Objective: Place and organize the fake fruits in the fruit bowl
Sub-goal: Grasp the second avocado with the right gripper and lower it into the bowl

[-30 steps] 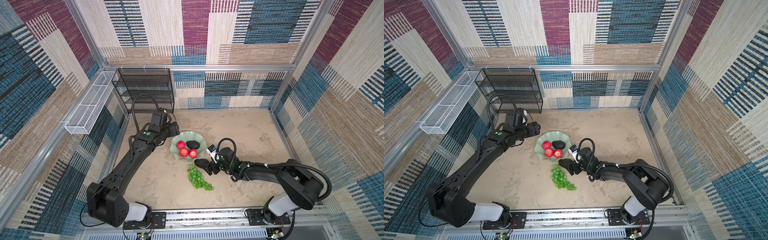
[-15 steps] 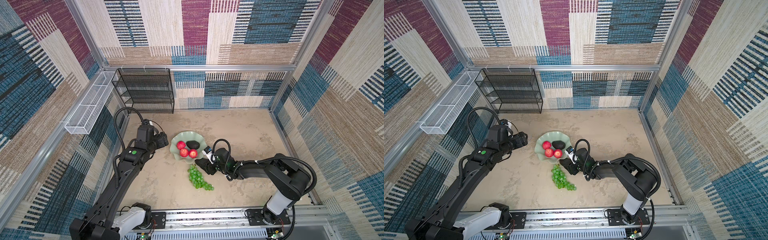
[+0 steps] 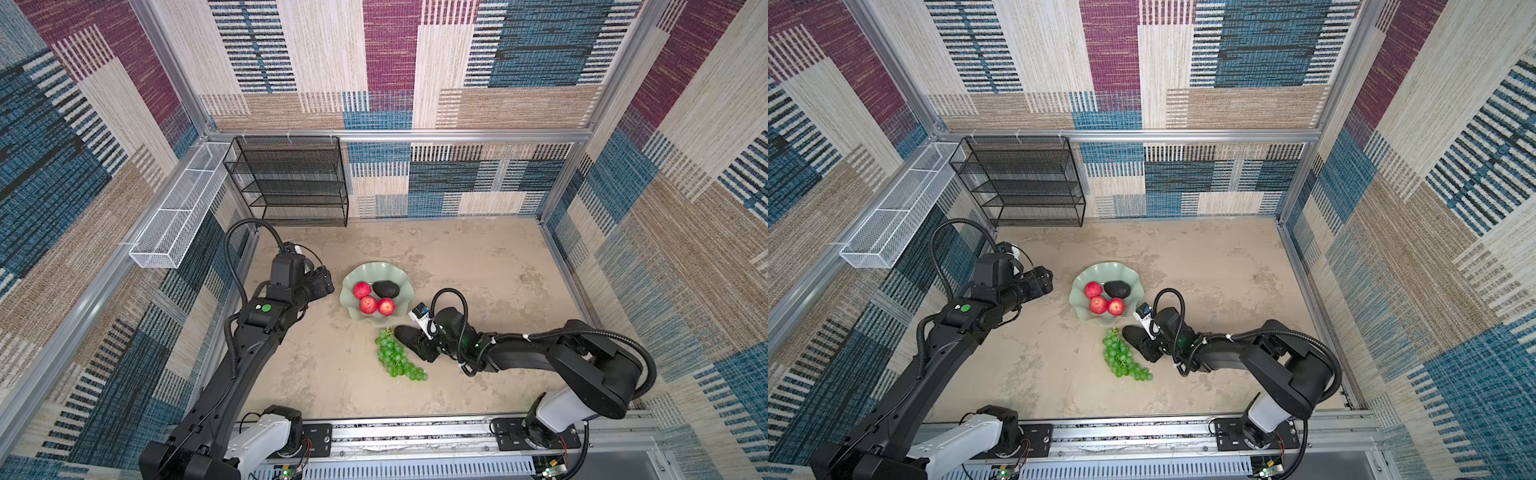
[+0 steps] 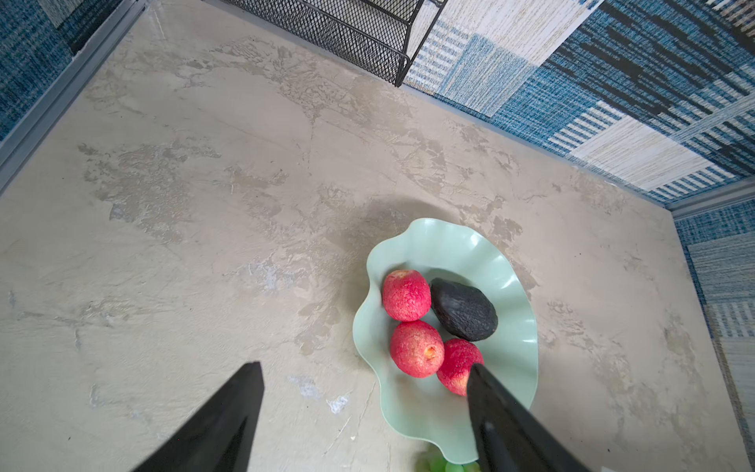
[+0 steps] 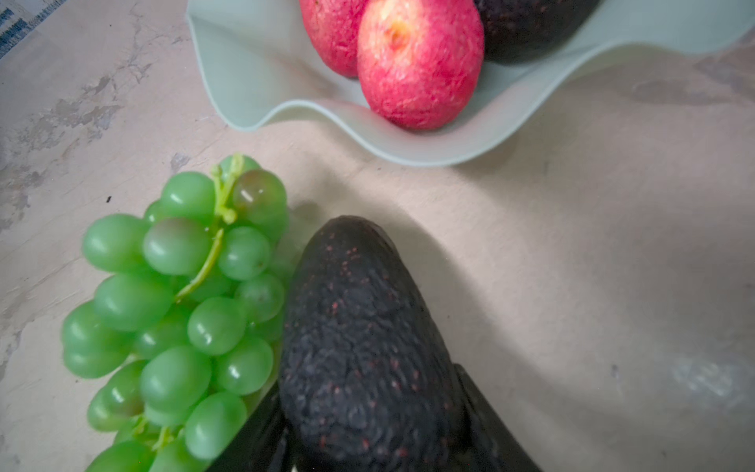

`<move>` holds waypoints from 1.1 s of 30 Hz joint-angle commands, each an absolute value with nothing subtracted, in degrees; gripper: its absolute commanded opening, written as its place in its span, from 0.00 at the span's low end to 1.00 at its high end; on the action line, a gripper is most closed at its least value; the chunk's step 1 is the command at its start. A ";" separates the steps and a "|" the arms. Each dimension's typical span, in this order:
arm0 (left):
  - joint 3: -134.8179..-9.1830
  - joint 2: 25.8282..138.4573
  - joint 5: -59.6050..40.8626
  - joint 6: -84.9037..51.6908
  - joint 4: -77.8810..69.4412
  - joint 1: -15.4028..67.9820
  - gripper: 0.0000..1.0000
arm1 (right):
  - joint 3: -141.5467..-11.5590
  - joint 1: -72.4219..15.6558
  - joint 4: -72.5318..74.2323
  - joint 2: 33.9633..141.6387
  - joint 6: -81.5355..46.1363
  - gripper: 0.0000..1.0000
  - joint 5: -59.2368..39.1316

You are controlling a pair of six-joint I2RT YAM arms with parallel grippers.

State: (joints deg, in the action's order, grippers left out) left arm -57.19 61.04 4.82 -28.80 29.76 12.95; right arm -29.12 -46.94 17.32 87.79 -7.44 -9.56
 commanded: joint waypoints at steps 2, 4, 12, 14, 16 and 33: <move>-56.52 60.24 4.48 -29.79 28.43 12.65 0.81 | -26.93 -49.63 10.25 80.86 -12.49 0.38 -4.43; -56.19 59.69 4.64 -29.64 28.47 12.27 0.81 | -25.96 -49.66 5.74 74.72 -14.73 0.38 -2.40; -55.33 58.84 3.54 -29.52 28.12 10.83 0.81 | -34.19 -49.56 -5.13 63.15 -10.69 0.38 5.03; -54.98 58.59 3.18 -29.53 28.18 10.64 0.81 | -38.78 -49.40 -4.48 67.18 -7.29 0.38 5.45; -54.61 58.10 2.86 -29.51 28.38 10.29 0.81 | -43.60 -48.44 -2.16 72.85 -3.34 0.38 4.26; -51.57 52.38 1.81 -29.65 32.56 7.83 0.82 | -75.03 -36.44 3.28 109.85 19.36 0.38 -8.32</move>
State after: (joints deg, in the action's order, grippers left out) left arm -52.23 52.60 2.63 -28.88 32.36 7.99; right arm -72.53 -36.97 0.95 107.59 15.03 -5.80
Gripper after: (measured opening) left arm 0.821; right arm 0.535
